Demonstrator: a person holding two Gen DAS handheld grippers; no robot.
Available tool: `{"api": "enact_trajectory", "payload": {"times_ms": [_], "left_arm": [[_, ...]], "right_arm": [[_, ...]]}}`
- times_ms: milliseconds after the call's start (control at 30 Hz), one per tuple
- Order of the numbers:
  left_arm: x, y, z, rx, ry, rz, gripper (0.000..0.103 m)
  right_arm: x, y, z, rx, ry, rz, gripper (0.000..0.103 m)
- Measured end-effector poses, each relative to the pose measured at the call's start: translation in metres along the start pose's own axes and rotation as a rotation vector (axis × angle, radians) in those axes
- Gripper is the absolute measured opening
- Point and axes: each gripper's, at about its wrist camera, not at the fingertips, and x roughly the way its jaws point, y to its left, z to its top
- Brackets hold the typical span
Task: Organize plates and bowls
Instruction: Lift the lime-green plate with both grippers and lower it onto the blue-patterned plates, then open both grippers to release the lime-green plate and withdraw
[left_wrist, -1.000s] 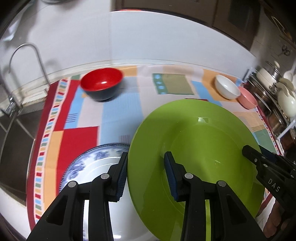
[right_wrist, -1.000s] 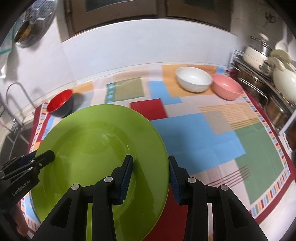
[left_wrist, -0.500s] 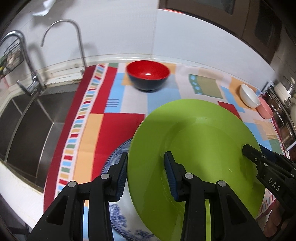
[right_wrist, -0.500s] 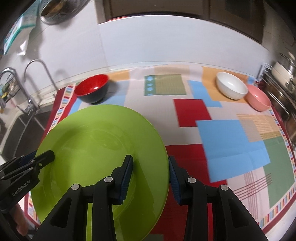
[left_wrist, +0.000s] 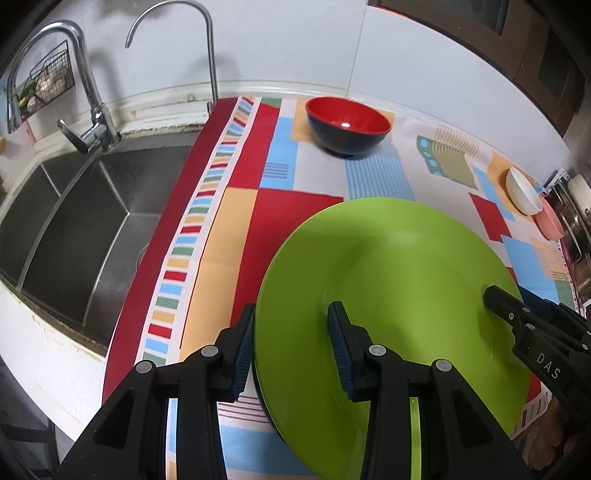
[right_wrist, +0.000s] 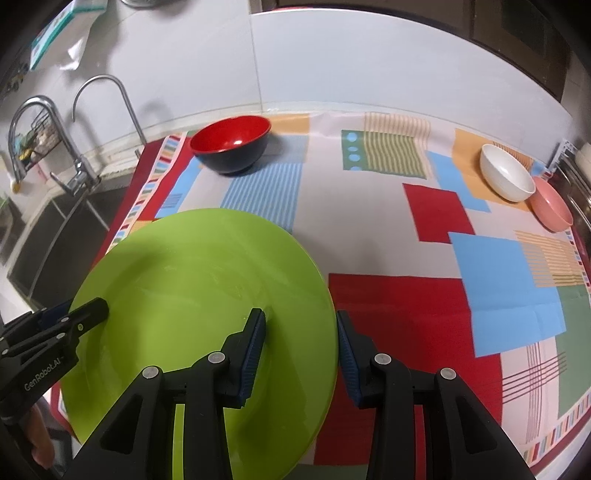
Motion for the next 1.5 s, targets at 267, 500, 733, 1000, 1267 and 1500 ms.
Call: {"api": "enact_trajectory", "payload": {"times_ms": [267,500,733,1000,1267,1500], "left_arm": [[0.01,0.004,-0.006,-0.004,0.032,0.006,0.039],[0.02,0.006,-0.01,-0.012,0.065,0.009,0.039],[0.027,0.007,-0.014,-0.02,0.087,0.008,0.039],[0.028,0.006,-0.015,-0.009,0.09,0.018,0.039],[0.03,0.002,-0.015,0.007,0.097,0.022,0.048],[0.018,-0.005,-0.01,0.025,0.055,0.039,0.058]], "right_arm": [[0.012,0.005,-0.006,-0.013,0.04,0.009,0.039],[0.022,0.005,-0.009,-0.016,0.072,0.013,0.039],[0.029,0.005,-0.013,-0.018,0.095,0.013,0.039],[0.038,0.003,-0.016,-0.019,0.116,0.018,0.041],[0.042,0.001,-0.015,-0.032,0.115,0.019,0.042],[0.027,0.002,-0.013,-0.036,0.085,-0.001,0.053]]}}
